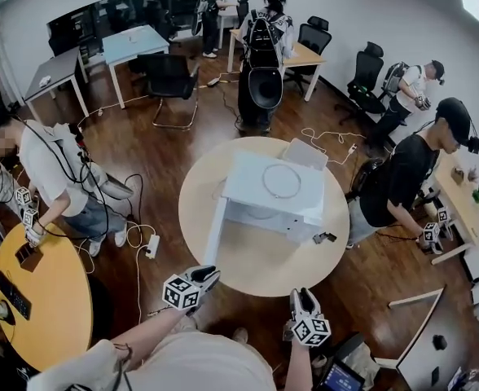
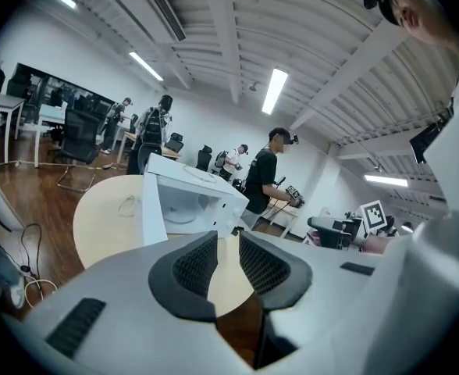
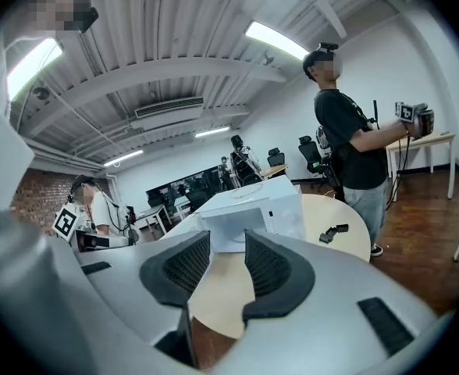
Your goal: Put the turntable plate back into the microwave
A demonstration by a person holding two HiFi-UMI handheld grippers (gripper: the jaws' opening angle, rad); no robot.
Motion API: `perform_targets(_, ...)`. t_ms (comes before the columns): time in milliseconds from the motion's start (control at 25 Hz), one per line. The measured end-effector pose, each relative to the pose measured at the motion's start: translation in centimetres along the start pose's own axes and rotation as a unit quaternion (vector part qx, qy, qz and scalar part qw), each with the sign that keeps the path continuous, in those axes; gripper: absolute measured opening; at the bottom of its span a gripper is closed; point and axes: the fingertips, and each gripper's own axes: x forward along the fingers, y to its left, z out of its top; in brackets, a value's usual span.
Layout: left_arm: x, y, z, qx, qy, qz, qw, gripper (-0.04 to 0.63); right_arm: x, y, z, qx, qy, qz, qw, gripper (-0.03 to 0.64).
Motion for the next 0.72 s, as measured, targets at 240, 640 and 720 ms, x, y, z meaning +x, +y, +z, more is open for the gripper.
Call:
perform_targets(240, 0.1, -1.1, -1.8, -0.002, 0.015, 0.009, 0.9998, 0.074, -1.2, -0.8, -0.4, 0.015, -0.005, 0.007, 1.000, 0.146)
perform_targets(640, 1.1, 0.5, -2.5, -0.015, 0.017, 0.043, 0.9988, 0.074, -0.9, -1.8, -1.1, 0.029, -0.001, 0.015, 0.999, 0.146)
perform_targets(720, 0.8, 0.8, -2.7, -0.008, 0.025, 0.057, 0.9980, 0.074, -1.3, -1.9, -1.7, 0.032, 0.006, 0.014, 0.999, 0.146)
